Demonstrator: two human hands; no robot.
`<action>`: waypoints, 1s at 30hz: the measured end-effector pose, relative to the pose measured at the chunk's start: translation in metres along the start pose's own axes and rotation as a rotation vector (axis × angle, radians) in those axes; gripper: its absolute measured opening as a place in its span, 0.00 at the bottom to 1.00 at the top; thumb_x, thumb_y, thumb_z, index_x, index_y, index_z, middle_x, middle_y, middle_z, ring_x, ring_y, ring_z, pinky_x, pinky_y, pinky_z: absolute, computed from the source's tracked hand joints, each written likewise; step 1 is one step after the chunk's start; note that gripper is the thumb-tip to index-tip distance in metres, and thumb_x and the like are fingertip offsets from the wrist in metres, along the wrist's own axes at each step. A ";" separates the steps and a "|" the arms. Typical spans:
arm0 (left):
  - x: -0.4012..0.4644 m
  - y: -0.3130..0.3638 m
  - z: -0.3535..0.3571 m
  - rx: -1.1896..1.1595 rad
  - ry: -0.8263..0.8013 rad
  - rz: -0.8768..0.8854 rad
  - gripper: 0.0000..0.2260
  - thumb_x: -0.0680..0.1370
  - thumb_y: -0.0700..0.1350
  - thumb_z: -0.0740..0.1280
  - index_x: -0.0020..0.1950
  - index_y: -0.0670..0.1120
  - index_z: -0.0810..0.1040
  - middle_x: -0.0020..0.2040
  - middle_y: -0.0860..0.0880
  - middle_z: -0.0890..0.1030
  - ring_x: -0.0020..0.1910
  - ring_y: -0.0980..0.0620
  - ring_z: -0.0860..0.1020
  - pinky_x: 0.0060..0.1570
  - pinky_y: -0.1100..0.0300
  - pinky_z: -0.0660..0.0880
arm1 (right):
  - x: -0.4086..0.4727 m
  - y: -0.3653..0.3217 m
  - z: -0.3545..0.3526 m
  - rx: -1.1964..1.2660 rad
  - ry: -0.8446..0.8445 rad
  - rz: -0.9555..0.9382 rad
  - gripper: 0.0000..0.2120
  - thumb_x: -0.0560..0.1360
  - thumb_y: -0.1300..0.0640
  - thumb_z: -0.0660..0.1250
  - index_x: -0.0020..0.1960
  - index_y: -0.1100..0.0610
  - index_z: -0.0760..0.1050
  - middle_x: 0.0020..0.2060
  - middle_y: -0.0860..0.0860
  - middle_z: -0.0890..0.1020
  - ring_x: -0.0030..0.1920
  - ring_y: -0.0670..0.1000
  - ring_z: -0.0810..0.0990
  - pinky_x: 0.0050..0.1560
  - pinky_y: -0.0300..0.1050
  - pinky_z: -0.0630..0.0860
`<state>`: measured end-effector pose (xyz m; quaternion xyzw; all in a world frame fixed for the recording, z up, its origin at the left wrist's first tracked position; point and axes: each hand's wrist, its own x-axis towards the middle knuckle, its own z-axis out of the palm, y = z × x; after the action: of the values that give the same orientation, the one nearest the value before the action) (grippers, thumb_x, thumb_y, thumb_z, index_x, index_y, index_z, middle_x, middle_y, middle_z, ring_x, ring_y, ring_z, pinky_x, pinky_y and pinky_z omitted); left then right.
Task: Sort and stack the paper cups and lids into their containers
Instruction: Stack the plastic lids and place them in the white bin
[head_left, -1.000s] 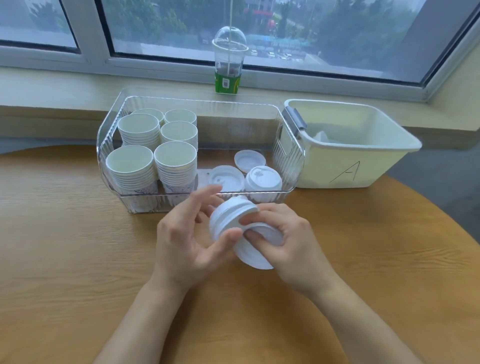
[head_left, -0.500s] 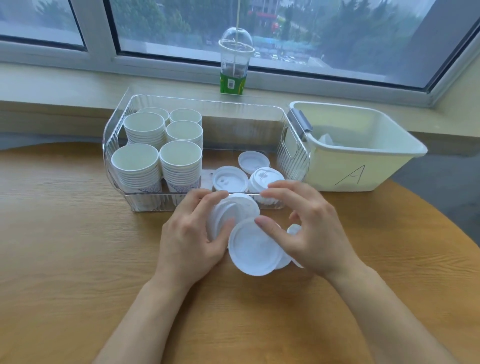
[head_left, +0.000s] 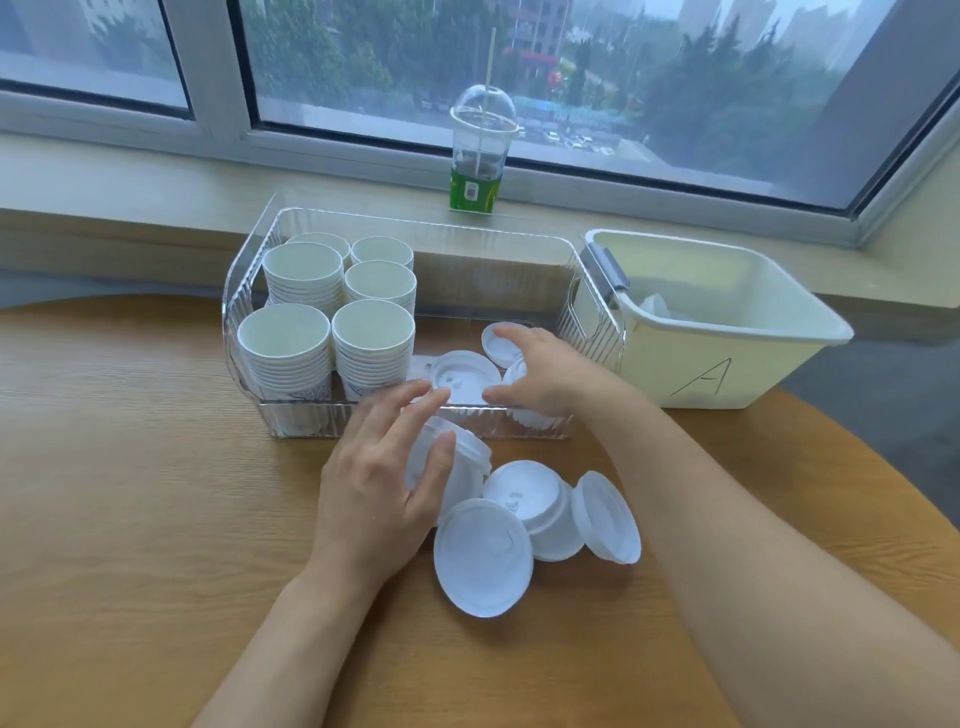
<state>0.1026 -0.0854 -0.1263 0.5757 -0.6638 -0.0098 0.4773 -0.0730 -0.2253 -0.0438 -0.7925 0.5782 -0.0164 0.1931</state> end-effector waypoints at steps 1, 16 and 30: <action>0.000 0.000 0.000 -0.005 -0.001 -0.005 0.18 0.84 0.52 0.63 0.70 0.47 0.81 0.68 0.51 0.80 0.68 0.51 0.76 0.69 0.64 0.68 | 0.007 0.001 0.003 0.000 -0.006 0.007 0.47 0.74 0.42 0.77 0.84 0.45 0.54 0.83 0.50 0.58 0.81 0.56 0.62 0.79 0.55 0.63; 0.002 -0.001 0.001 0.001 -0.014 -0.002 0.17 0.84 0.52 0.63 0.67 0.46 0.82 0.65 0.52 0.81 0.66 0.51 0.76 0.67 0.57 0.73 | 0.027 -0.007 0.016 0.015 0.136 0.056 0.17 0.76 0.46 0.74 0.63 0.49 0.82 0.59 0.52 0.83 0.52 0.53 0.80 0.51 0.47 0.80; 0.001 0.001 -0.002 -0.021 -0.007 -0.001 0.16 0.84 0.51 0.64 0.67 0.46 0.82 0.65 0.52 0.82 0.67 0.50 0.77 0.67 0.56 0.74 | -0.055 -0.012 -0.040 0.275 0.621 -0.269 0.07 0.79 0.48 0.72 0.52 0.50 0.85 0.49 0.46 0.85 0.50 0.48 0.80 0.52 0.47 0.75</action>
<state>0.1035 -0.0848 -0.1241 0.5709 -0.6651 -0.0189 0.4809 -0.0900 -0.1827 0.0083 -0.7853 0.4923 -0.3592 0.1091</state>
